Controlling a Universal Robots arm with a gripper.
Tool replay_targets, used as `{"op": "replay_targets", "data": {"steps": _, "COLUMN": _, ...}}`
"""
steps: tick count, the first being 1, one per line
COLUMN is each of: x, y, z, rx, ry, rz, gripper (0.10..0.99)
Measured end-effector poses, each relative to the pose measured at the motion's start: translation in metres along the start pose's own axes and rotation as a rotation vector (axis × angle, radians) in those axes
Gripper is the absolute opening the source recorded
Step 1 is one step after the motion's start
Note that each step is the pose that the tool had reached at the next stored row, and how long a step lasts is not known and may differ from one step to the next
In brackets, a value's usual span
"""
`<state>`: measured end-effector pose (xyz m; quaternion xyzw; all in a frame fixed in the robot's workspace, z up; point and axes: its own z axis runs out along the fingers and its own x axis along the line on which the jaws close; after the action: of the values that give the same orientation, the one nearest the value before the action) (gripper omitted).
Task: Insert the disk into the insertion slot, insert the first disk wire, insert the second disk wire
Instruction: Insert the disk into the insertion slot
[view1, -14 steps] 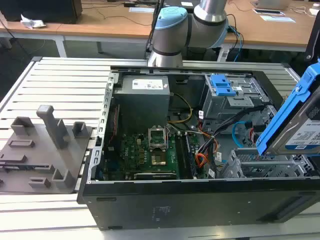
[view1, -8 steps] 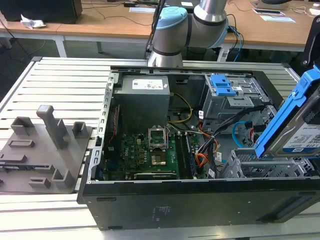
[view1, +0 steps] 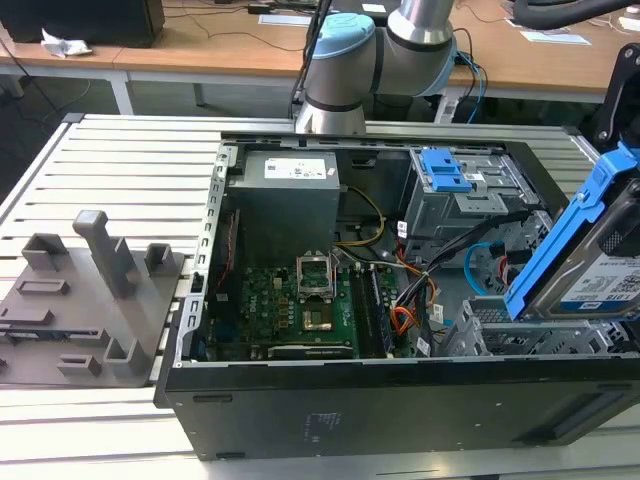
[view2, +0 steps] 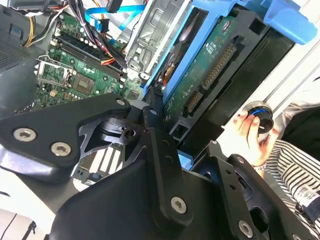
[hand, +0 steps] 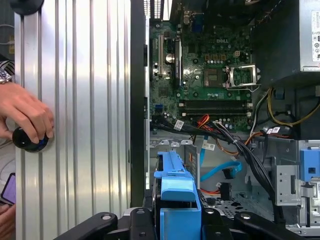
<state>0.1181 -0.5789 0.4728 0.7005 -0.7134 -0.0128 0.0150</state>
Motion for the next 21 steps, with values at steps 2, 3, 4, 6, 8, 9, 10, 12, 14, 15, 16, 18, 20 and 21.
{"op": "replay_targets", "data": {"steps": 2, "x": 0.0000, "y": 0.0000, "z": 0.0009, "rx": 0.000, "ry": -0.0001, "rz": 0.000, "gripper": 0.361}}
{"op": "replay_targets", "data": {"steps": 3, "x": 0.0000, "y": -0.0001, "z": 0.0016, "rx": 0.000, "ry": 0.0000, "rz": 0.000, "gripper": 0.361}}
{"op": "replay_targets", "data": {"steps": 4, "x": 0.0000, "y": -0.0001, "z": 0.0029, "rx": 0.000, "ry": -0.0001, "rz": 0.000, "gripper": 0.361}}
{"op": "replay_targets", "data": {"steps": 6, "x": 0.0000, "y": -0.0002, "z": 0.0042, "rx": 0.000, "ry": -0.0001, "rz": 0.000, "gripper": 0.361}}
{"op": "replay_targets", "data": {"steps": 8, "x": 0.0000, "y": -0.0002, "z": 0.0057, "rx": 0.000, "ry": -0.0001, "rz": 0.000, "gripper": 0.361}}
{"op": "replay_targets", "data": {"steps": 9, "x": 0.0000, "y": -0.0003, "z": 0.0065, "rx": 0.000, "ry": -0.0002, "rz": 0.000, "gripper": 0.361}}
{"op": "replay_targets", "data": {"steps": 10, "x": 0.0000, "y": -0.0003, "z": 0.0072, "rx": 0.000, "ry": -0.0001, "rz": 0.000, "gripper": 0.361}}
{"op": "replay_targets", "data": {"steps": 12, "x": 0.0000, "y": -0.0004, "z": 0.0091, "rx": 0.000, "ry": -0.0001, "rz": 0.000, "gripper": 0.361}}
{"op": "replay_targets", "data": {"steps": 14, "x": 0.0000, "y": -0.0004, "z": 0.0105, "rx": 0.000, "ry": 0.0000, "rz": 0.000, "gripper": 0.361}}
{"op": "replay_targets", "data": {"steps": 15, "x": 0.0000, "y": -0.0005, "z": 0.0110, "rx": 0.000, "ry": -0.0001, "rz": 0.000, "gripper": 0.361}}
{"op": "replay_targets", "data": {"steps": 16, "x": 0.0000, "y": -0.0005, "z": 0.0117, "rx": 0.000, "ry": -0.0001, "rz": 0.000, "gripper": 0.361}}
{"op": "replay_targets", "data": {"steps": 18, "x": 0.0000, "y": -0.0005, "z": 0.0130, "rx": 0.000, "ry": -0.0001, "rz": 0.000, "gripper": 0.361}}
{"op": "replay_targets", "data": {"steps": 20, "x": 0.0000, "y": -0.0006, "z": 0.0144, "rx": 0.000, "ry": -0.0001, "rz": 0.000, "gripper": 0.361}}
{"op": "replay_targets", "data": {"steps": 21, "x": 0.0000, "y": -0.0006, "z": 0.0158, "rx": 0.000, "ry": -0.0001, "rz": 0.000, "gripper": 0.361}}
